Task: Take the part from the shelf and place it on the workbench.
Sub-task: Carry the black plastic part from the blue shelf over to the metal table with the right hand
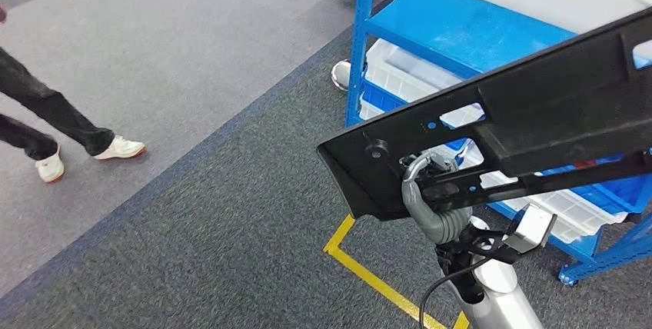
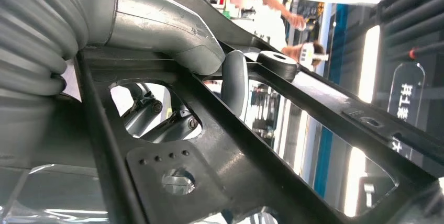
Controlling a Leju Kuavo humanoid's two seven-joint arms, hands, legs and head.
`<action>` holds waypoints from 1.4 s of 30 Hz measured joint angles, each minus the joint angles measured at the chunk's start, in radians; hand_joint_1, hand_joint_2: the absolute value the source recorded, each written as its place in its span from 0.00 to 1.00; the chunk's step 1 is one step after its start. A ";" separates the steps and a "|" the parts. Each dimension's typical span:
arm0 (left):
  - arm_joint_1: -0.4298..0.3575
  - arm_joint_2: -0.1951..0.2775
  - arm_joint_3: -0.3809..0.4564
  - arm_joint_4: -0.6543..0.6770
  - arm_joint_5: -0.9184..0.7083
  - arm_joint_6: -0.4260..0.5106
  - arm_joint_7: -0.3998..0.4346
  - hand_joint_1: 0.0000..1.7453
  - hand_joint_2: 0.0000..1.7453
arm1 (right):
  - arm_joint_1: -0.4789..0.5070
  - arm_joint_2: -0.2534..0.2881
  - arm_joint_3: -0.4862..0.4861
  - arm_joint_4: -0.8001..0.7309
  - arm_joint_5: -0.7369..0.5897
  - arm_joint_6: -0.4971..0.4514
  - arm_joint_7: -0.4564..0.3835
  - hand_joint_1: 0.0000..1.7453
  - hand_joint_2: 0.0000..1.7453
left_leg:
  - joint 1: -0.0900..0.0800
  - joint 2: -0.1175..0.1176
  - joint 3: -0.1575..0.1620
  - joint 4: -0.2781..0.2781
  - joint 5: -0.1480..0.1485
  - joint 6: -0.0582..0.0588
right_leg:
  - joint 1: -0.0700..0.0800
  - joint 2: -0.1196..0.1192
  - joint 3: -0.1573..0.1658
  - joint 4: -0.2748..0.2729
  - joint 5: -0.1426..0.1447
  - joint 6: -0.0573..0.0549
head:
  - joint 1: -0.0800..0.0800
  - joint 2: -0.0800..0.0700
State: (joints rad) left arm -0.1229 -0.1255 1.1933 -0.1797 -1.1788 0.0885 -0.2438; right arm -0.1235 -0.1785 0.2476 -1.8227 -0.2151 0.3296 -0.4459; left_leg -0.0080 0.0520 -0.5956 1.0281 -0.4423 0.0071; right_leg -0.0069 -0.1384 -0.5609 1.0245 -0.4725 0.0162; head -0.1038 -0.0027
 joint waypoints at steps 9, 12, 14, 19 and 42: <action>0.003 0.002 0.000 0.000 0.002 0.006 0.005 0.00 1.00 | -0.017 0.004 0.001 0.003 -0.001 0.000 0.002 1.00 1.00 | 0.007 -0.104 0.009 -0.016 0.019 0.026 | -0.012 0.145 -0.077 0.155 -0.058 0.017 | 0.000 0.000; 0.005 0.002 0.000 0.000 0.003 0.010 0.009 0.00 1.00 | -0.022 0.004 0.001 0.005 -0.005 0.000 0.003 1.00 1.00 | 0.006 -0.169 -0.005 0.001 0.015 0.012 | -0.019 0.217 -0.032 0.027 0.012 0.012 | 0.000 0.000; 0.008 0.003 0.000 0.000 0.002 0.011 0.012 0.00 1.00 | -0.024 0.004 0.001 0.007 -0.007 0.000 0.005 1.00 1.00 | 0.009 -0.192 -0.015 0.002 0.019 -0.001 | -0.018 0.208 -0.031 0.017 0.011 0.005 | 0.000 0.000; 0.014 0.005 0.000 -0.001 0.007 0.017 0.025 0.00 1.00 | -0.047 0.003 0.001 0.013 -0.033 0.002 0.020 1.00 1.00 | 0.009 -0.086 -0.090 0.156 -0.069 -0.023 | -0.017 0.139 -0.024 0.001 0.017 -0.022 | 0.000 0.000; 0.002 -0.017 0.001 -0.001 0.016 0.022 0.025 0.00 1.00 | -0.027 0.004 0.000 0.009 -0.002 -0.002 0.033 1.00 1.00 | 0.007 -0.155 0.000 0.005 0.008 0.021 | -0.021 0.203 -0.045 0.036 0.017 0.021 | 0.000 0.000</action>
State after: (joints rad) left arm -0.1213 -0.1428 1.1944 -0.1808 -1.1624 0.1102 -0.2186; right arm -0.1507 -0.1743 0.2473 -1.8136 -0.2176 0.3275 -0.4129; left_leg -0.0007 -0.1030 -0.5955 1.0327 -0.4343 0.0285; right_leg -0.0281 0.0647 -0.6062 1.0602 -0.4556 0.0367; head -0.1038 -0.0027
